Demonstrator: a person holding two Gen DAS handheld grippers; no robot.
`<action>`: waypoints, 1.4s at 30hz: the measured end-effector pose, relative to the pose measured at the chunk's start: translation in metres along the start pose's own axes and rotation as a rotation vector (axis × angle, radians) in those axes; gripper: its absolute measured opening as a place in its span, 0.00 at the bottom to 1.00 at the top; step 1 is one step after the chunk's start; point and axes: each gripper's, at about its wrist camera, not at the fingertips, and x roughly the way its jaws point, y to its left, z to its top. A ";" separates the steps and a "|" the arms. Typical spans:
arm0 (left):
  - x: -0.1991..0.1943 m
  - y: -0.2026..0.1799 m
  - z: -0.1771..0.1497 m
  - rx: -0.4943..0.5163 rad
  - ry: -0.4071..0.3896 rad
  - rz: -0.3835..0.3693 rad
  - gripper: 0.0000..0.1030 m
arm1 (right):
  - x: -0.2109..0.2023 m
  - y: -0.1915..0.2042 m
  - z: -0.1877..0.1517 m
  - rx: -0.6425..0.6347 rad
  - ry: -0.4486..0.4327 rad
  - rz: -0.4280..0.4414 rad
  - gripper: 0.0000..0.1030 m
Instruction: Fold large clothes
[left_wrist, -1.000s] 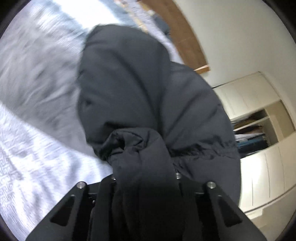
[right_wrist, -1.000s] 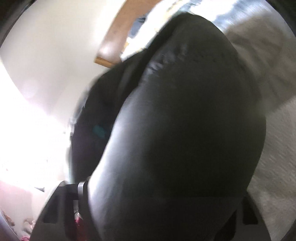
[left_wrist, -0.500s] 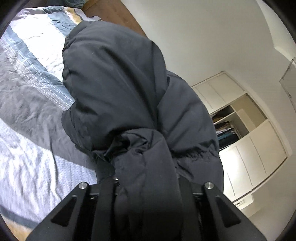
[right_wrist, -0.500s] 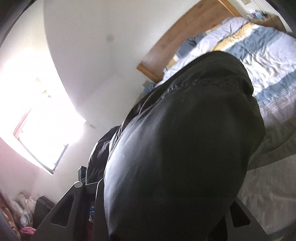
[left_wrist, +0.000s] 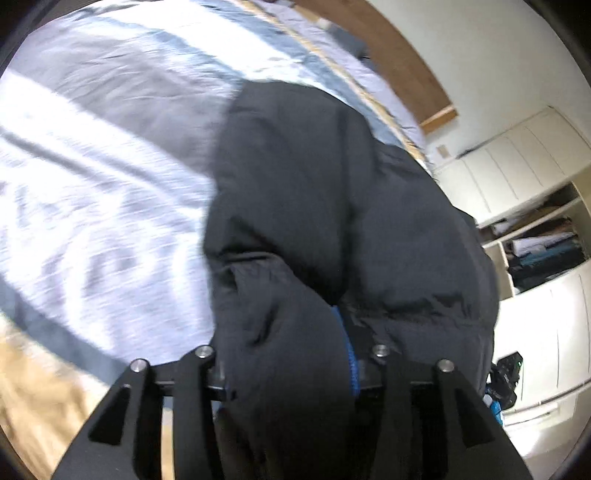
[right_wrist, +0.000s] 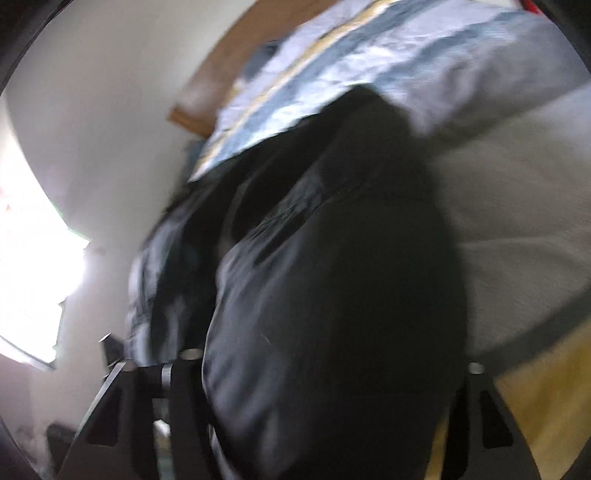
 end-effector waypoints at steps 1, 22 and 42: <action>-0.010 0.008 0.001 -0.011 -0.015 0.020 0.44 | -0.006 -0.004 -0.001 -0.002 -0.012 -0.044 0.77; -0.153 -0.106 -0.147 0.246 -0.291 0.329 0.65 | -0.144 0.115 -0.125 -0.386 -0.238 -0.342 0.99; -0.202 -0.199 -0.300 0.453 -0.465 0.387 0.67 | -0.212 0.173 -0.261 -0.632 -0.401 -0.389 0.99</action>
